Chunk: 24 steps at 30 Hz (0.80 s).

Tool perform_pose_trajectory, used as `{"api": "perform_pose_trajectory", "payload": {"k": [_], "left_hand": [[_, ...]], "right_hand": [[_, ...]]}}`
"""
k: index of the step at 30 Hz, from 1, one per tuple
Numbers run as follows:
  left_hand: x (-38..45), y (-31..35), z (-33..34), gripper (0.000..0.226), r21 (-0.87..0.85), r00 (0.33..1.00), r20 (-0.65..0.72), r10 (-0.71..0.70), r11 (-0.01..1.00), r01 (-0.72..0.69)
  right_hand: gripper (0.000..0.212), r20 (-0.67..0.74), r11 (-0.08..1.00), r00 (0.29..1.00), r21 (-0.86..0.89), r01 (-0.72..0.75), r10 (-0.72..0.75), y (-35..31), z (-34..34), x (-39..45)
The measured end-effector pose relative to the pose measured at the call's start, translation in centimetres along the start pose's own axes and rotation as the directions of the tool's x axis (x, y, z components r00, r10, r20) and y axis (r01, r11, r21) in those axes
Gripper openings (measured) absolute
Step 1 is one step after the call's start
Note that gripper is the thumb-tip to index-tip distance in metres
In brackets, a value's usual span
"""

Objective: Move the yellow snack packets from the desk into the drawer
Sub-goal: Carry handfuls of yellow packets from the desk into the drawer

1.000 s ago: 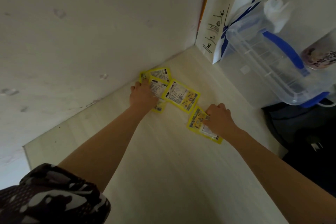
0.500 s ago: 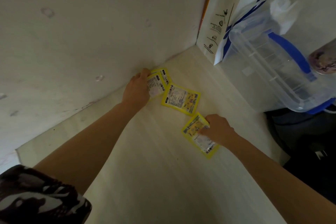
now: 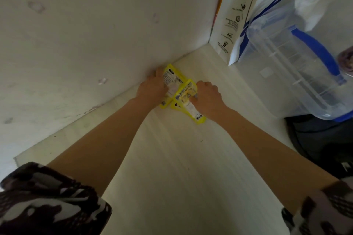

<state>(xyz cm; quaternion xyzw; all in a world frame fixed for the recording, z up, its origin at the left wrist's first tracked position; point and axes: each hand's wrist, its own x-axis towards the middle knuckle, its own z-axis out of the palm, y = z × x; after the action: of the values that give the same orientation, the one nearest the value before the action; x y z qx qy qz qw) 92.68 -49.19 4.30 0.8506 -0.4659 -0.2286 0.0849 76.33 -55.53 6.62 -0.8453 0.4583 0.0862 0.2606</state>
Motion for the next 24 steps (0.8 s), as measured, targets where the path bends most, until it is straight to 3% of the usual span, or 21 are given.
{"api": "perform_pose_trajectory", "payload": {"k": [5,9,12,17,24], "left_hand": [[-1.7,0.7,0.7,0.045,0.068,0.996,-0.091,0.019,0.998,-0.012],[-3.8,1.3,1.4,0.047,-0.023,0.987,-0.163,0.013,1.000,-0.017],[-5.6,1.3,1.6,0.047,-0.163,0.977,-0.176,-0.117,0.983,0.089],[-9.7,1.3,2.0,0.050,-0.455,0.914,-0.076,-0.399,0.829,0.324],[-17.3,1.4,3.5,0.042,-0.626,0.872,-0.028,-0.489,0.689,0.366]], "right_hand": [[0.040,-0.089,0.994,0.996,-0.108,-0.007,-0.002,0.2,1.0,-0.9],[0.042,-0.057,0.995,0.995,-0.055,-0.081,0.078,0.7,1.4,-2.2],[0.041,-0.008,0.988,0.988,0.002,-0.154,0.154,1.3,1.7,-3.6],[0.034,-0.011,0.977,0.981,0.086,-0.193,0.194,2.5,2.3,-7.4],[0.025,0.006,0.915,0.975,0.342,-0.213,0.224,3.9,3.0,-13.8]]}}
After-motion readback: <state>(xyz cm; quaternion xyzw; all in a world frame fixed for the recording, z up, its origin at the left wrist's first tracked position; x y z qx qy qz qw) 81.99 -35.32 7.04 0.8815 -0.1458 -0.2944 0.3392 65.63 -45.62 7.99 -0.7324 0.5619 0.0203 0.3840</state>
